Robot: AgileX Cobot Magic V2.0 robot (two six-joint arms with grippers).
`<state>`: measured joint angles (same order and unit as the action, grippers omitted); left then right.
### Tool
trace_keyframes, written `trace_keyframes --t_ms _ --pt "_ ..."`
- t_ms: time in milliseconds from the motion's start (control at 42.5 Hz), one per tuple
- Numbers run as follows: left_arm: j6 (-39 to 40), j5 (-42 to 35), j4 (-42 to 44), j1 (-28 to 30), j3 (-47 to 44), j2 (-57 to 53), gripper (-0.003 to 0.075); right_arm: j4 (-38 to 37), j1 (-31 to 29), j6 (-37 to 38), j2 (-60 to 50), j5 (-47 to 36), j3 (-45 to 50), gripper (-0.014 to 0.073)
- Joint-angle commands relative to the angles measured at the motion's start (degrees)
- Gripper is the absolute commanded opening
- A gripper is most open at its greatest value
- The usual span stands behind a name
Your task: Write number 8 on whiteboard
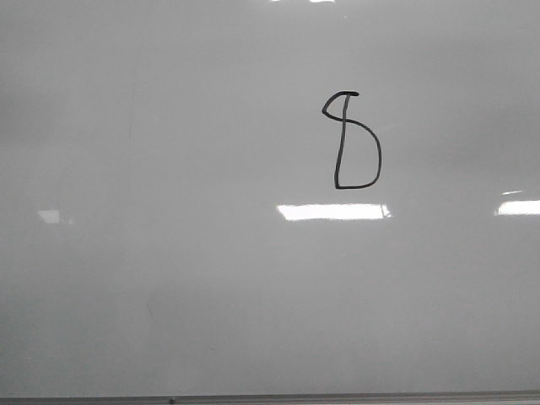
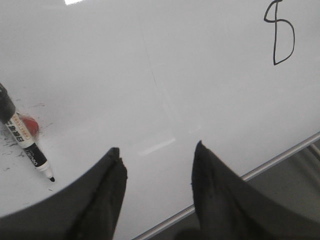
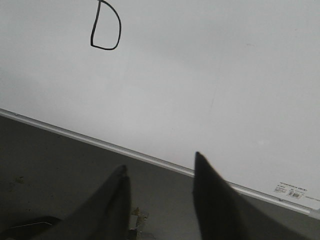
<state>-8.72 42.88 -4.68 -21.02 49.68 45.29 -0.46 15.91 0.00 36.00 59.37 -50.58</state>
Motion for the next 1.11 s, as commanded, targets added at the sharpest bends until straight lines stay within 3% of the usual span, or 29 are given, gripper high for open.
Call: trace_keyframes --t_ms 0,141,235,918,1083 --pt "0.6 -5.3 -1.4 -0.4 1.6 -0.3 0.0202 -0.9 -0.3 0.0 0.0 -3.9 -1.4 0.0107" --pt "0.6 -5.7 -1.5 -0.4 1.6 -0.3 0.0059 -0.9 -0.3 0.0 0.0 -3.9 -1.4 -0.0066" --pt "0.6 -5.8 -1.5 -0.4 1.6 -0.3 -0.0022 -0.9 -0.3 0.0 0.0 -3.9 -1.4 -0.0069" --pt "-0.2 -7.3 -0.6 -0.3 1.4 -1.4 -0.0021 -0.9 -0.3 0.0 0.0 -3.9 -1.4 -0.0069" --pt "-1.1 -12.1 3.4 6.9 -4.0 -7.2 -0.0021 -0.9 -0.3 0.0 0.0 -3.9 -1.4 -0.0069"
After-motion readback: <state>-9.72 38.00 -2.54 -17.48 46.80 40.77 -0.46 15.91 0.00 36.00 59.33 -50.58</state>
